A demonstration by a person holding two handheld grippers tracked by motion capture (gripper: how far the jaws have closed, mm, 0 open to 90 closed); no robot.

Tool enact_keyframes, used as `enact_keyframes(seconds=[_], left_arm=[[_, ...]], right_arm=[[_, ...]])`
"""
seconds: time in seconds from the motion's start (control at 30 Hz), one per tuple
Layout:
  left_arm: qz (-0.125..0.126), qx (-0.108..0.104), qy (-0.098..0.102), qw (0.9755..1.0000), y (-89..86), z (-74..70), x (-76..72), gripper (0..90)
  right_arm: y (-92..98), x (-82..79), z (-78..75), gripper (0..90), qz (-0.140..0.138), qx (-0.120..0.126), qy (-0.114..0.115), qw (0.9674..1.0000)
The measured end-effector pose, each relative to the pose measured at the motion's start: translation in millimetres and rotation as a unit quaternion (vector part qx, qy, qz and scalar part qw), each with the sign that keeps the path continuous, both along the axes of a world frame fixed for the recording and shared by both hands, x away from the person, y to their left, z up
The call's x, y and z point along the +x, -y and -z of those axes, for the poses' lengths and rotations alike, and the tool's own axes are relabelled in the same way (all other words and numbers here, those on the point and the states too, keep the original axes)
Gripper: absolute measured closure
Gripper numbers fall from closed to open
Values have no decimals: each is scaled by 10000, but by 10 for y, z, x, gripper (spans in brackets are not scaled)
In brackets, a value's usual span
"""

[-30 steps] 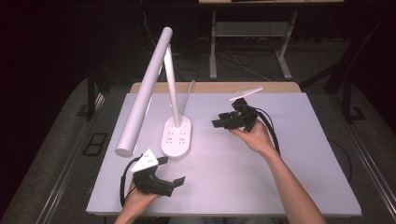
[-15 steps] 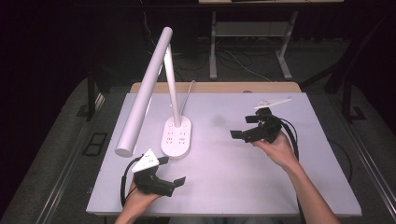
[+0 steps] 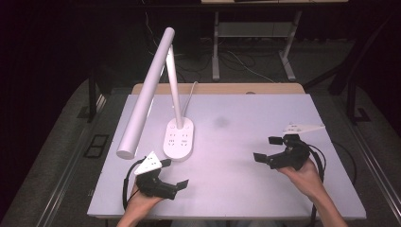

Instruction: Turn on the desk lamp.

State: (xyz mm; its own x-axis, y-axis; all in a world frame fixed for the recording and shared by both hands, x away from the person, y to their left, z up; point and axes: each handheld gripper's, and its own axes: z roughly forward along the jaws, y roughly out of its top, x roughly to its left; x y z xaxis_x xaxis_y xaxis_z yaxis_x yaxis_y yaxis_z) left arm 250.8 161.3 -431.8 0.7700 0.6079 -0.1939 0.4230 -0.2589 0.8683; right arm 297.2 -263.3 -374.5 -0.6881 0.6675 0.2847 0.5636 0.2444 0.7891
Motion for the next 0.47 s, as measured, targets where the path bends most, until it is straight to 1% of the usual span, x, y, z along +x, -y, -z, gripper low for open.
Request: enact_keyframes(seconds=[0.03, 0.33, 0.37, 0.4, 0.43, 0.47], left_arm=[[8, 26, 9, 10000, -3, -2, 1, 0], [0, 21, -3, 10000, 5, -1, -8, 0], [5, 28, -4, 10000, 6, 0, -6, 0], [6, 28, -1, 10000, 8, 2, -4, 0], [18, 33, 5, 10000, 10, 2, -1, 0], [21, 42, 5, 10000, 11, 0, 0, 0]], right_arm=[[27, -39, 24, 6, 15, 9, 4, 10000], [198, -358, 230, 6, 269, 131, -49, 9995], [213, -382, 260, 6, 308, 115, -25, 9995], [226, -402, 284, 6, 326, 117, -33, 9994], [239, -417, 298, 6, 330, 131, -91, 9993], [250, -423, 308, 6, 332, 129, -81, 9993]])
